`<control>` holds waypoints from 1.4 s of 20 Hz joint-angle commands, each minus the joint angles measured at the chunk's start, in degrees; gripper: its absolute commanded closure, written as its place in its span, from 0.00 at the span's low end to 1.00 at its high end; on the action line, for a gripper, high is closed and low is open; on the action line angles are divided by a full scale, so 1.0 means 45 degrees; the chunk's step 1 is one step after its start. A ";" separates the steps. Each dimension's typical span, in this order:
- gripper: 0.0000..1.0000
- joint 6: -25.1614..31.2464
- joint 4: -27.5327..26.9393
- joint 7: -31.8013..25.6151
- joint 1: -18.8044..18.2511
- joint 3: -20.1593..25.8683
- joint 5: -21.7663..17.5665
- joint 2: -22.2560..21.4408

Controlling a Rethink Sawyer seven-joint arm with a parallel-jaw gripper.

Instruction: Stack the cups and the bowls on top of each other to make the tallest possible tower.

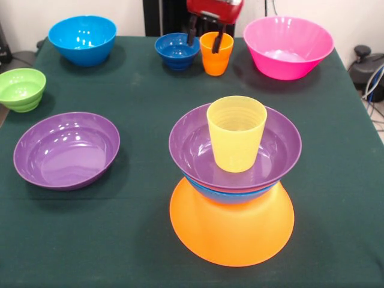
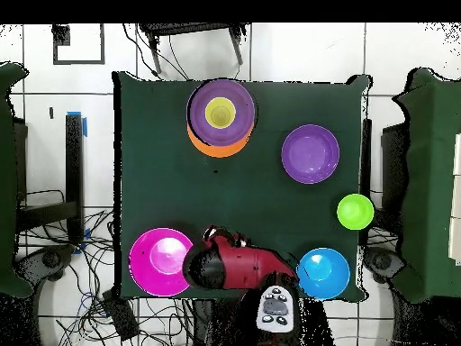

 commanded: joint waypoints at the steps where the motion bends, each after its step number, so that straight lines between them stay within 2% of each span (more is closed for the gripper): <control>1: 0.00 -0.0859 0.1600 0.3397 -0.0055 0.0363 0.1280 0.0835; 9: 0.00 -0.2609 0.2593 0.4820 0.0605 0.1006 0.2606 0.1283; 13: 0.00 -0.2621 0.2694 0.5084 0.1123 0.0863 0.3010 0.1213; 18: 0.00 -0.2290 0.2669 0.5206 0.1383 0.0738 0.3199 0.0981; 28: 0.00 -0.3647 0.2652 0.5954 0.1137 0.1305 0.3084 0.1702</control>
